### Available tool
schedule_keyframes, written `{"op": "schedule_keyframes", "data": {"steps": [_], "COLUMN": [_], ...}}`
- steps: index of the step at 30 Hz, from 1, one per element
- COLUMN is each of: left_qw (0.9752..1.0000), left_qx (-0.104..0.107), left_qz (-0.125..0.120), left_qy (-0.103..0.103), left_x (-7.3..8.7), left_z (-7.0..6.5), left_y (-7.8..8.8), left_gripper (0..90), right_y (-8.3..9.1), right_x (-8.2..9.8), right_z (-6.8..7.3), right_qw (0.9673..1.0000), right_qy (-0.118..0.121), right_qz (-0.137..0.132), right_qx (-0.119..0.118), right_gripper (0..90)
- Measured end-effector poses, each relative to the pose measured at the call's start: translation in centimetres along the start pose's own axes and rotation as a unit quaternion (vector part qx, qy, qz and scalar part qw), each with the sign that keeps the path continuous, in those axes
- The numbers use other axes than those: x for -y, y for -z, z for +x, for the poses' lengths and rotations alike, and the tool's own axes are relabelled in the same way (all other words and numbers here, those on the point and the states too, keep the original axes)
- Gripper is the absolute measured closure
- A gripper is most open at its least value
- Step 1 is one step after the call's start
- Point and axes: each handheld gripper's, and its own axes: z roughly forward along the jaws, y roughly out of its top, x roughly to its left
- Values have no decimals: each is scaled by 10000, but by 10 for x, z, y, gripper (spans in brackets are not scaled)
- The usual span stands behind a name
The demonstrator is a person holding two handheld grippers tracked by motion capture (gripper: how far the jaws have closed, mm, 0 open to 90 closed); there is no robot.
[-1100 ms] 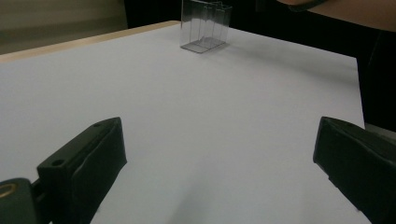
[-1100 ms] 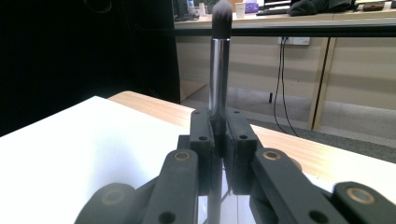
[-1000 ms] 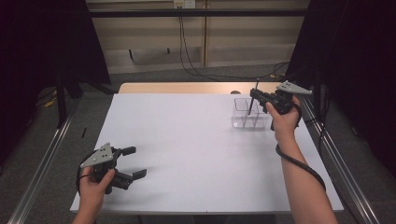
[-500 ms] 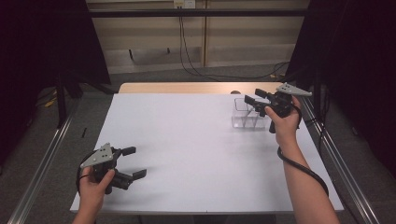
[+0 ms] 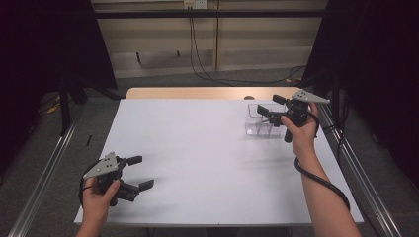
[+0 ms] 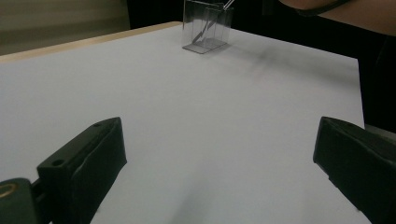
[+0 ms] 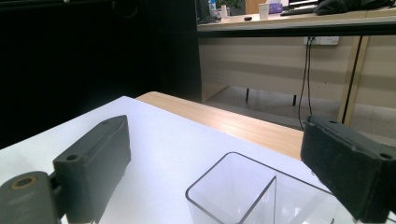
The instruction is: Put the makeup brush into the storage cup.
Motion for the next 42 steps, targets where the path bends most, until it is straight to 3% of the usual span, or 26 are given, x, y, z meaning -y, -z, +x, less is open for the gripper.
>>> {"op": "schedule_keyframes", "data": {"steps": [23,42], "left_qw": [10000,10000], "left_qx": [64,54], "left_qz": [8,-9], "left_qy": [1,8], "left_x": [-1,-1], "left_z": [1,1], "left_y": [-5,-5], "left_gripper": [23,23], "right_y": [21,37], "right_x": [12,26], "right_z": [8,19], "right_qw": [9999,9993], "right_qy": [73,135], "right_qz": [61,141], "right_qx": [-73,-310], "right_gripper": [84,69]}}
